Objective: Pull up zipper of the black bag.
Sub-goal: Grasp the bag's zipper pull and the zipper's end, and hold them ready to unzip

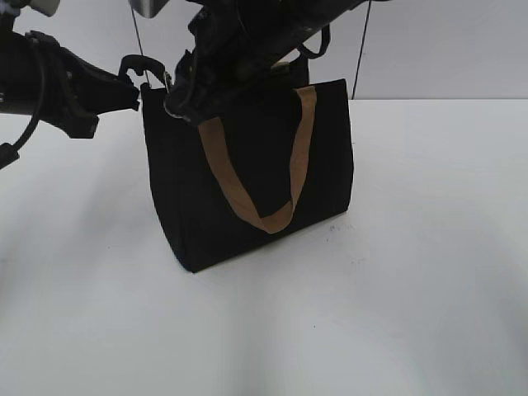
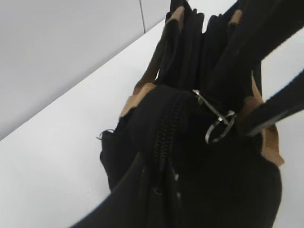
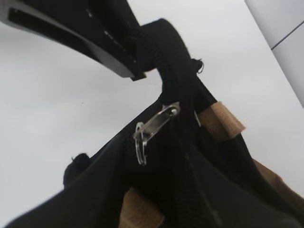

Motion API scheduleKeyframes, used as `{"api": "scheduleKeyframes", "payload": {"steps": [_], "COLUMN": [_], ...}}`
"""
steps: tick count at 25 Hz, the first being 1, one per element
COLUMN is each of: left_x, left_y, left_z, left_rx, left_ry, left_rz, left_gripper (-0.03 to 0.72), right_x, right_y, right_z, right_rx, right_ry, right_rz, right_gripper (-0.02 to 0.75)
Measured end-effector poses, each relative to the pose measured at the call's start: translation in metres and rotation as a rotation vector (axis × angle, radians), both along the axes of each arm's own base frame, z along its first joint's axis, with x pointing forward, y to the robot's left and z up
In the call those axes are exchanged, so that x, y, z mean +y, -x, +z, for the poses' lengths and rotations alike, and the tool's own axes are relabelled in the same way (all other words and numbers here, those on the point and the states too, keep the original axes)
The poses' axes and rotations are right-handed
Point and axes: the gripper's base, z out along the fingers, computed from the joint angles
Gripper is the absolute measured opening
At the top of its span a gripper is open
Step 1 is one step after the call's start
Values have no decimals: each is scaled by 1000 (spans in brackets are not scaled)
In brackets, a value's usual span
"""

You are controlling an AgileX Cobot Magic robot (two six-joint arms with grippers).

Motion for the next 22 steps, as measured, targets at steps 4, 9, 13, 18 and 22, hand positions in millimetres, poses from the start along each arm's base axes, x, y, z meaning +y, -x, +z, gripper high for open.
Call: {"api": "scheduleKeyframes", "payload": {"steps": [4, 9, 13, 18, 22], "left_x": [-2, -2, -2, 0, 3], "left_y": [1, 1, 1, -1, 0], "left_z": [1, 1, 2, 1, -3], "left_rx": [7, 10, 10, 5, 4], "left_ry": [24, 37, 39, 25, -55], "left_rz": [-8, -4, -4, 13, 8], "left_gripper": [33, 33, 33, 33, 33], "right_x": [1, 2, 2, 2, 1], "right_y": [-2, -3, -3, -3, -2], "right_z": [-4, -8, -8, -8, -8], "right_rx": [13, 26, 32, 47, 56], "right_ry": [-5, 0, -5, -15, -12], "right_rz": [-17, -19, -26, -42, -39], "right_gripper": [255, 253, 195, 15, -1]}}
